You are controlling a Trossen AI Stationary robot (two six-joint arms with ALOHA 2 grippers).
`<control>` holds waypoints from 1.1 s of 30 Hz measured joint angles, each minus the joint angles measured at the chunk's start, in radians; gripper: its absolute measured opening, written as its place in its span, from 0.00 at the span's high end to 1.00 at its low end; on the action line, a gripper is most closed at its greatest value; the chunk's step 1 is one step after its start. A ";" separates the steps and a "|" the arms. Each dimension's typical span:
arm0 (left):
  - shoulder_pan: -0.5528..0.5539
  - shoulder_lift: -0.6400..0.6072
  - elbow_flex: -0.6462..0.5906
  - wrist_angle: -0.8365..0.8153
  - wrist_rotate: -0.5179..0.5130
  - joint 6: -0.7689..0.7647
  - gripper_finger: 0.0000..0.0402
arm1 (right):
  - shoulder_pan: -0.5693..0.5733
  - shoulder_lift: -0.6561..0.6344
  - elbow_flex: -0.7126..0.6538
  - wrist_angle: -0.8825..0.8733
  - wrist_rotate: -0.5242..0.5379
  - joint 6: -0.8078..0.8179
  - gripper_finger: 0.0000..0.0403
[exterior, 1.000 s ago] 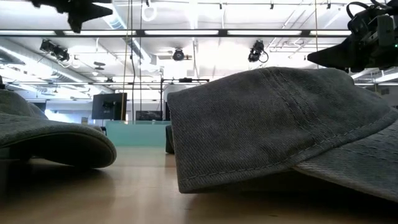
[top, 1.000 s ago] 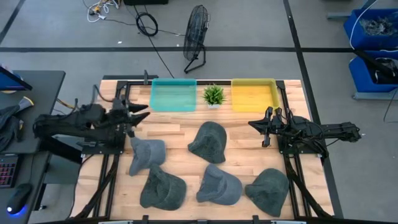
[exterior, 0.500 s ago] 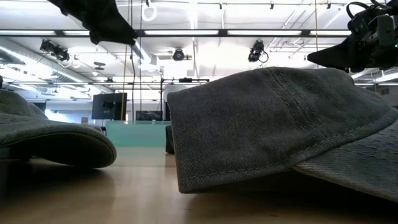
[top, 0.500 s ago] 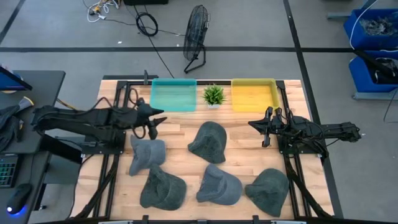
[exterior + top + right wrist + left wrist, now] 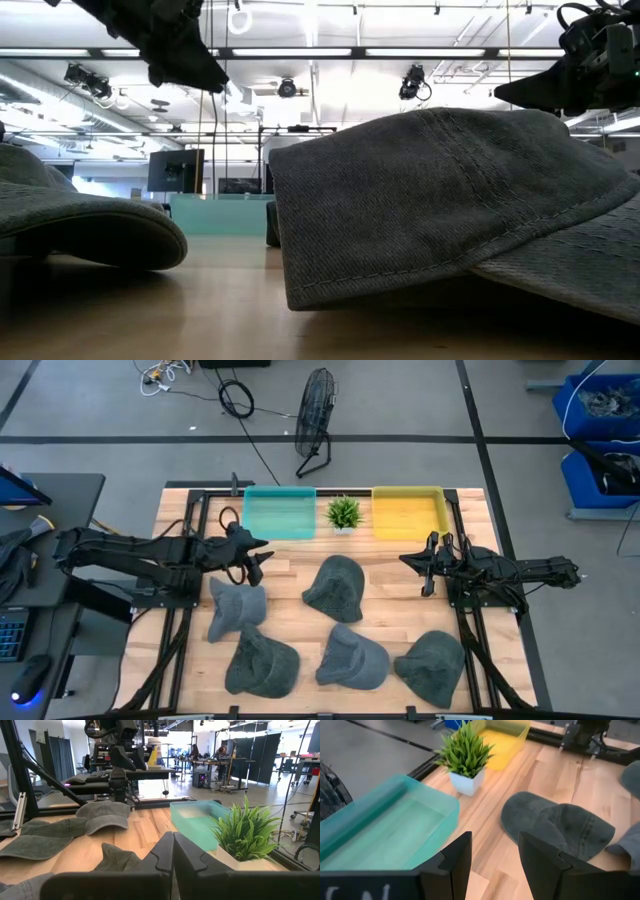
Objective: Pick & Place hat
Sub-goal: Put the top black cap into the yellow bin
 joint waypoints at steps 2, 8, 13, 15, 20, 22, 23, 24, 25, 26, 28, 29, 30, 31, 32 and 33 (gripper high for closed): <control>0.000 0.014 0.000 0.000 0.001 0.000 0.59 | 0.000 0.000 0.000 0.000 0.000 0.000 0.97; 0.000 0.054 0.000 -0.001 0.121 -0.001 0.59 | 0.000 0.000 0.000 0.000 0.000 0.000 0.97; -0.001 0.089 0.000 0.000 0.236 0.052 0.59 | 0.000 0.000 0.000 0.000 0.000 0.000 0.97; 0.000 0.101 0.000 0.000 0.258 0.089 0.59 | 0.000 0.000 0.000 0.000 0.000 -0.011 0.97; -0.003 0.128 0.000 0.000 0.273 0.118 0.59 | 0.000 0.000 0.000 0.000 0.000 -0.029 0.97; -0.007 0.140 0.000 0.001 0.273 0.101 0.59 | 0.000 0.000 0.000 0.000 0.000 -0.030 0.97; -0.011 0.144 0.000 -0.005 0.274 0.100 0.59 | 0.000 0.000 0.000 0.000 0.000 -0.030 0.97; -0.015 0.148 0.000 -0.010 0.276 0.101 0.59 | 0.000 0.000 0.000 0.000 0.000 -0.027 0.97; -0.019 0.154 0.000 -0.008 0.281 0.103 0.59 | 0.001 0.000 0.000 0.000 -0.001 -0.002 0.97; -0.022 0.158 0.000 -0.010 0.285 0.106 0.59 | 0.001 0.000 0.000 0.000 -0.003 0.049 0.97; -0.029 0.159 0.000 -0.023 0.300 0.105 0.59 | 0.001 0.000 0.000 0.001 -0.003 0.175 0.97; -0.032 0.160 0.000 -0.023 0.309 0.102 0.59 | 0.001 0.000 0.000 0.002 0.000 0.224 0.97; -0.036 0.164 0.000 -0.022 0.313 0.098 0.59 | 0.001 0.000 0.000 0.002 0.005 0.256 0.97; -0.040 0.167 0.000 -0.025 0.314 0.092 0.59 | 0.001 0.000 0.000 0.001 0.007 0.267 0.97; -0.046 0.167 0.000 -0.029 0.314 0.086 0.59 | 0.001 0.000 0.000 0.001 0.007 0.267 0.97; -0.050 0.166 0.000 -0.026 0.315 0.082 0.59 | 0.001 0.000 0.000 0.001 0.007 0.262 0.97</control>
